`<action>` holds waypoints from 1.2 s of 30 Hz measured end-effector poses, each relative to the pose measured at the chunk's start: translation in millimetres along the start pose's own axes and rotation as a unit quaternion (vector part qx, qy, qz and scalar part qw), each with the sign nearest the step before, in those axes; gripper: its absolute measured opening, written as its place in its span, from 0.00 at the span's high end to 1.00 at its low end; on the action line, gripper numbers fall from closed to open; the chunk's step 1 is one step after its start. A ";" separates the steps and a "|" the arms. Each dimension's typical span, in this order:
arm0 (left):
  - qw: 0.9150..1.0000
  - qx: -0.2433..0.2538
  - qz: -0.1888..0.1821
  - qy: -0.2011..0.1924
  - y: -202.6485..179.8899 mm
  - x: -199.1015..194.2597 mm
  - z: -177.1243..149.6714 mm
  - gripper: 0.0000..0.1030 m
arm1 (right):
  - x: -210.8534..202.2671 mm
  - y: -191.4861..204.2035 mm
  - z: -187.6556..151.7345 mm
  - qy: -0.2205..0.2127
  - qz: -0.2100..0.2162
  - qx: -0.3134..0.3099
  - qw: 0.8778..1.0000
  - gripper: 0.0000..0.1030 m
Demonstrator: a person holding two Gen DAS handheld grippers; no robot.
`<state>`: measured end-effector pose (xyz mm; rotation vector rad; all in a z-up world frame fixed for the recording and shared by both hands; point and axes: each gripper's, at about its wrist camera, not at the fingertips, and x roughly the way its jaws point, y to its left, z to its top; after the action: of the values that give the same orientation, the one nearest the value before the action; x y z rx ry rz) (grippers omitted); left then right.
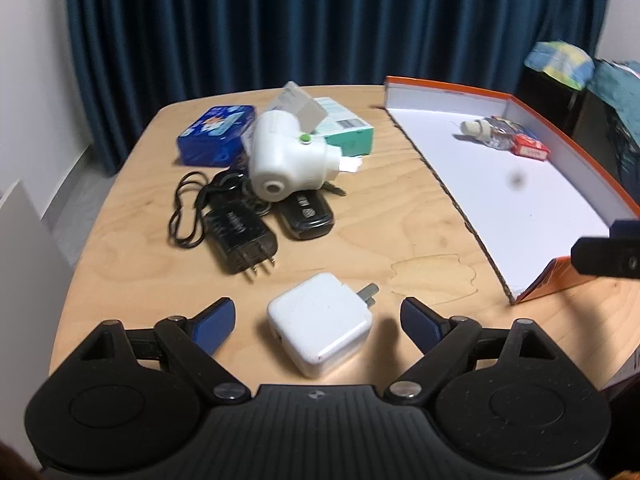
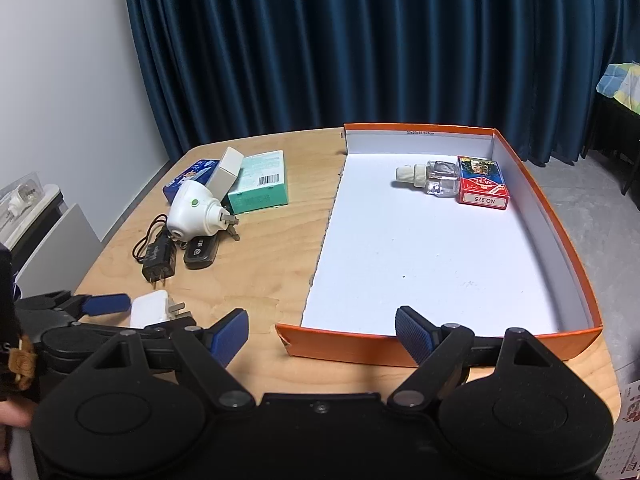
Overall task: Organize rigid objects
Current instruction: 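Move the left tool to the white square charger and grasp it, then grasp the white plug-in device with the right tool while the left tool holds the charger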
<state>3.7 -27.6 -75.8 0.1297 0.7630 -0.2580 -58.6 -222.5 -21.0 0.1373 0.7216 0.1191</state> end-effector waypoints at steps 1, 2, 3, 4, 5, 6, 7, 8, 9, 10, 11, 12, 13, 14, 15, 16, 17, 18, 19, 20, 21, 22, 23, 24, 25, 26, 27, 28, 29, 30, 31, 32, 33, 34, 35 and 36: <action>1.000 0.008 -0.003 0.000 0.4 2.2 0.0 0.14 | 0.5 -0.3 0.4 0.000 -0.001 0.001 1.000 0.08; 1.000 0.017 -0.005 -0.003 0.1 3.5 -0.2 0.17 | 0.8 -0.6 0.7 0.000 0.000 0.001 1.000 0.08; 1.000 0.025 -0.011 -0.006 0.4 4.6 -0.5 0.20 | 1.1 -0.8 1.3 0.000 0.001 0.002 1.000 0.08; 0.999 0.030 -0.016 -0.004 0.8 6.6 -0.3 0.21 | 1.3 -0.8 1.6 0.000 0.001 0.003 1.000 0.08; 0.999 0.034 -0.022 -0.007 1.0 7.8 0.0 0.23 | 2.0 -0.7 1.9 0.000 0.001 0.003 1.000 0.08; 0.999 0.038 -0.026 -0.012 1.0 8.1 -0.1 0.30 | 3.1 -0.5 2.1 0.001 0.001 0.003 1.000 0.08; 0.999 0.042 -0.026 -0.017 0.7 8.2 0.4 0.35 | 3.7 -0.2 1.9 0.002 0.000 0.003 1.000 0.08; 0.998 0.042 -0.031 -0.019 0.8 7.8 1.3 0.45 | 4.9 0.1 2.2 0.004 0.000 0.003 1.000 0.08; 0.998 0.043 -0.035 -0.019 0.7 7.5 2.1 0.45 | 5.7 0.9 2.2 0.005 0.001 0.003 1.000 0.08; 0.998 0.044 -0.037 -0.019 -0.4 7.2 1.7 0.45 | 6.4 2.0 2.1 0.006 0.002 0.001 1.000 0.08; 0.998 0.045 -0.037 -0.018 -1.4 6.8 1.2 0.45 | 6.9 2.9 2.4 0.007 0.003 -0.001 1.000 0.08; 0.998 0.045 -0.037 -0.017 -2.4 5.8 0.9 0.45 | 7.9 4.3 3.1 0.009 0.003 -0.003 1.000 0.08; 0.998 0.041 -0.038 -0.016 -2.4 5.1 0.4 0.45 | 9.0 5.7 3.9 0.010 0.002 -0.004 1.000 0.08; 0.999 0.036 -0.038 -0.014 -1.7 4.2 0.3 0.45 | 10.3 7.2 4.7 0.011 0.003 -0.005 1.000 0.08; 0.999 0.030 -0.040 -0.014 -0.1 3.2 0.6 0.45 | 11.5 8.5 6.1 0.013 0.006 -0.005 1.000 0.08; 0.999 0.023 -0.039 -0.015 2.0 1.2 1.1 0.45 | 12.6 10.2 7.5 0.015 0.010 -0.005 1.000 0.08; 0.999 0.016 -0.038 -0.016 5.0 -1.3 1.6 0.45 | 13.8 12.1 9.4 0.015 0.015 -0.006 1.000 0.08; 0.999 0.009 -0.034 -0.018 8.1 -4.4 2.6 0.45 | 14.7 14.6 10.9 0.016 0.020 -0.007 1.000 0.08; 0.999 0.001 -0.026 -0.021 12.0 -8.1 3.9 0.45 | 16.4 17.5 13.4 0.018 0.026 -0.009 0.999 0.08; 1.000 -0.008 -0.018 -0.024 16.4 -11.8 5.2 0.45 | 18.2 21.2 15.8 0.020 0.033 -0.011 0.999 0.08; 0.999 -0.016 -0.010 -0.027 21.5 -15.5 6.6 0.45 | 21.0 25.5 19.4 0.022 0.043 -0.014 0.999 0.08; 0.999 -0.024 -0.003 -0.029 26.1 -18.1 8.3 0.45 | 23.6 29.3 23.0 0.021 0.053 -0.019 0.998 0.08; 0.999 -0.032 0.005 -0.032 31.3 -21.0 9.4 0.45 | 27.0 33.6 27.3 0.019 0.063 -0.025 0.998 0.08; 0.999 -0.037 0.012 -0.034 36.5 -23.9 10.3 0.45 | 32.4 38.2 32.5 0.020 0.075 -0.032 0.997 0.08; 0.998 -0.041 0.020 -0.036 41.1 -26.2 10.7 0.45 | 38.7 42.8 37.6 0.021 0.085 -0.043 0.995 0.08; 0.998 -0.045 0.027 -0.038 45.5 -28.4 10.3 0.45 | 46.0 49.4 42.3 0.024 0.090 -0.061 0.994 0.08; 0.997 -0.051 0.032 -0.041 50.6 -29.9 10.3 0.45 | 54.5 58.0 47.3 0.026 0.096 -0.089 0.991 0.08; 0.997 -0.060 0.035 -0.041 56.0 -30.8 10.5 0.45 | 61.7 65.1 51.2 0.027 0.105 -0.115 0.987 0.08; 0.996 -0.067 0.039 -0.043 60.2 -31.9 10.8 0.45 | 69.7 71.3 55.6 0.024 0.113 -0.139 0.983 0.08; 0.995 -0.072 0.043 -0.046 63.6 -33.0 10.7 0.45 | 78.9 76.5 60.9 0.024 0.117 -0.158 0.980 0.08; 0.995 -0.075 0.045 -0.049 66.9 -34.1 10.8 0.45 | 88.9 81.0 66.9 0.030 0.124 -0.174 0.976 0.08; 0.995 -0.079 0.044 -0.052 69.8 -35.1 10.9 0.45 | 97.0 84.8 71.5 0.035 0.131 -0.184 0.973 0.08; 0.994 -0.085 0.042 -0.055 72.9 -35.9 11.2 0.45 | 104.9 88.8 76.9 0.039 0.137 -0.194 0.970 0.08; 0.993 -0.090 0.041 -0.057 75.4 -36.2 11.7 0.45 | 111.8 93.0 81.8 0.042 0.146 -0.206 0.967 0.08; 0.993 -0.093 0.041 -0.059 77.3 -36.0 12.1 0.45 | 117.8 98.3 85.1 0.041 0.147 -0.215 0.965 0.08; 0.993 -0.097 0.041 -0.061 79.2 -35.6 13.0 0.45 | 123.0 103.1 88.6 0.038 0.141 -0.228 0.963 0.08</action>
<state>9.6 52.3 -39.9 -0.0373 0.6565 -0.1114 85.6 -109.3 -17.9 -0.2071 0.7313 0.5619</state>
